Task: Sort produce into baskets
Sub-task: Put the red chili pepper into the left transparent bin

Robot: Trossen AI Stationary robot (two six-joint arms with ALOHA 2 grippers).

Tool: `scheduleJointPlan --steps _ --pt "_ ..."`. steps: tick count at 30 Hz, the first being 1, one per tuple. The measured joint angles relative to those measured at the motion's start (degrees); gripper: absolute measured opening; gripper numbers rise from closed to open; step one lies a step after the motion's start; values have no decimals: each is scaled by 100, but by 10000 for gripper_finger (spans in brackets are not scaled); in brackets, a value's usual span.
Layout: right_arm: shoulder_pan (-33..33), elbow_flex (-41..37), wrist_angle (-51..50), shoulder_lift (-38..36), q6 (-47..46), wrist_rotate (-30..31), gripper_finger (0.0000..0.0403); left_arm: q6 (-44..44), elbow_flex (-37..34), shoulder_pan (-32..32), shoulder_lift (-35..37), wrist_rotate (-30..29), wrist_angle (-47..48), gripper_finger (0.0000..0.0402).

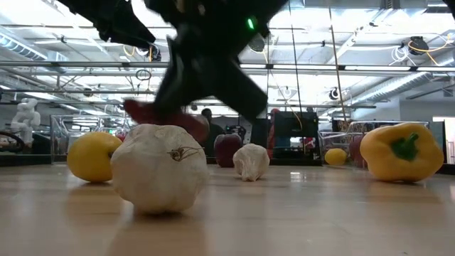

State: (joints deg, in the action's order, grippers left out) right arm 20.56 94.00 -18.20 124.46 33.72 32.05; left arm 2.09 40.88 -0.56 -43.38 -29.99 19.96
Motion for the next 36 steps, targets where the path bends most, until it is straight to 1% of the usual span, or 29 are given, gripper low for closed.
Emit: scheduleJointPlan --steps 4,8,13,17,20,22,24,26,28,30,33,36 --pt "59 565 -302 0 -54 263 52 -142 0 2 0 70 -13 281" --pt "58 1251 -882 -41 -264 255 52 -248 0 80 2 113 -162 281" --pt "-74 2225 -1989 -131 -705 146 52 -477 1 365 22 131 -231 281" --pt "-308 2694 -3033 -504 -1316 -460 52 -597 2 609 37 133 -327 281" --pt "-571 2745 -3578 -989 -1777 -1143 52 -607 2 712 35 163 -415 281" --pt "-788 2747 -3655 -1287 -2005 -1722 52 -604 2 750 33 303 -485 281" --pt "-997 2747 -3833 -1541 -2201 -2253 52 -582 2 756 2 616 -518 281" --pt "-1209 2747 -3853 -1716 -2292 -2731 52 -553 2 762 -17 895 -520 281" --pt "-1399 2720 -3843 -1822 -2250 -3097 52 -504 3 788 -107 1003 -666 281" --pt "-1594 2637 -3723 -1895 -2063 -3325 52 -471 4 813 -220 1025 -761 281" --pt "-1922 2504 -3345 -1949 -1848 -3711 52 -569 4 844 -442 1022 -1217 281" --pt "-2279 2425 -2957 -1965 -1825 -4493 52 -695 4 920 -644 1018 -1637 281"
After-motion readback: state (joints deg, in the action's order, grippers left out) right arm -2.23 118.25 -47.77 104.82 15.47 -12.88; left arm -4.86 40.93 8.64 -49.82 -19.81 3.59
